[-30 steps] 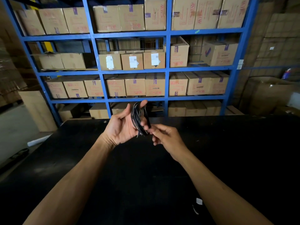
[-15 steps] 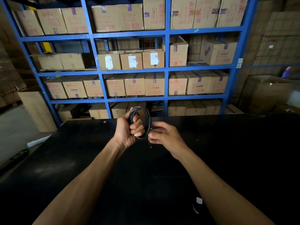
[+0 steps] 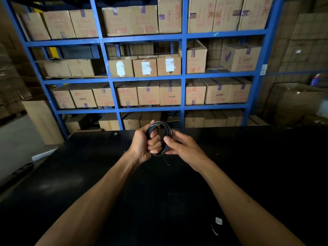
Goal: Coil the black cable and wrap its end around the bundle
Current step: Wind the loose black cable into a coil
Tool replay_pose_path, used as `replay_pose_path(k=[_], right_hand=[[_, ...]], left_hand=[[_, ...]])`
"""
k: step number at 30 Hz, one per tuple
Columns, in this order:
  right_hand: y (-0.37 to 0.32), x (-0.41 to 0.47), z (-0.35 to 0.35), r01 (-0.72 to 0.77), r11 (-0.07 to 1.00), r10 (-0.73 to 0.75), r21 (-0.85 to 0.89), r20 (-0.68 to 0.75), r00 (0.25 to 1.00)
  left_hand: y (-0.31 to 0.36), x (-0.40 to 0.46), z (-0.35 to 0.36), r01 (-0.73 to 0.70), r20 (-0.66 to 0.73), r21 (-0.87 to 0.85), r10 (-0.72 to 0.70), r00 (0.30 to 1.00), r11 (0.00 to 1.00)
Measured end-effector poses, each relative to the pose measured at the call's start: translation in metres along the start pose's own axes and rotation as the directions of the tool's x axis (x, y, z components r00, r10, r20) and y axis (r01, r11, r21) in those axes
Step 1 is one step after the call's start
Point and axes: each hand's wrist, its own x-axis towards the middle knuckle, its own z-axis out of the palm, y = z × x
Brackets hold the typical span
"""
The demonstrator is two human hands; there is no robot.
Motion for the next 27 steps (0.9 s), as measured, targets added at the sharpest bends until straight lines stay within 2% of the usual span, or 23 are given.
replay_pose_path(k=[3,7,11,14,20,23,25,27], right_hand=[[0.000,-0.001,-0.002,0.007,1.000,-0.007,-0.001,0.015,1.000],[0.002,0.000,0.000,0.055,0.998,-0.056,-0.011,-0.072,0.996],[0.005,0.003,-0.002,0.065,0.984,-0.099,-0.168,-0.199,0.975],[0.008,0.005,-0.010,0.021,0.969,-0.088,-0.245,-0.267,0.960],[0.010,0.011,-0.024,-0.103,0.879,-0.099,-0.465,-0.391,0.915],[0.008,0.012,-0.023,-0.117,0.822,-0.128,-0.557,-0.381,0.916],[0.008,0.013,-0.023,-0.133,0.799,-0.150,-0.586,-0.410,0.900],[0.005,0.015,-0.023,-0.153,0.771,-0.180,-0.618,-0.442,0.879]], left_hand=[[0.002,-0.001,-0.001,0.047,0.109,-0.035,-0.043,0.993,0.998],[0.007,-0.004,0.001,0.087,0.195,-0.020,-0.082,0.977,0.996],[0.017,-0.009,0.002,0.082,0.059,0.202,-0.096,0.994,0.976],[0.022,-0.010,0.000,0.092,-0.029,0.293,-0.087,0.996,0.952],[0.017,-0.008,-0.013,0.054,-0.193,0.164,-0.022,0.981,0.985],[0.008,-0.009,-0.014,0.124,-0.171,0.365,-0.065,0.983,0.923],[0.000,-0.009,-0.013,0.164,-0.135,0.519,-0.108,0.985,0.839],[-0.006,-0.010,-0.011,0.158,-0.133,0.633,-0.095,0.987,0.758]])
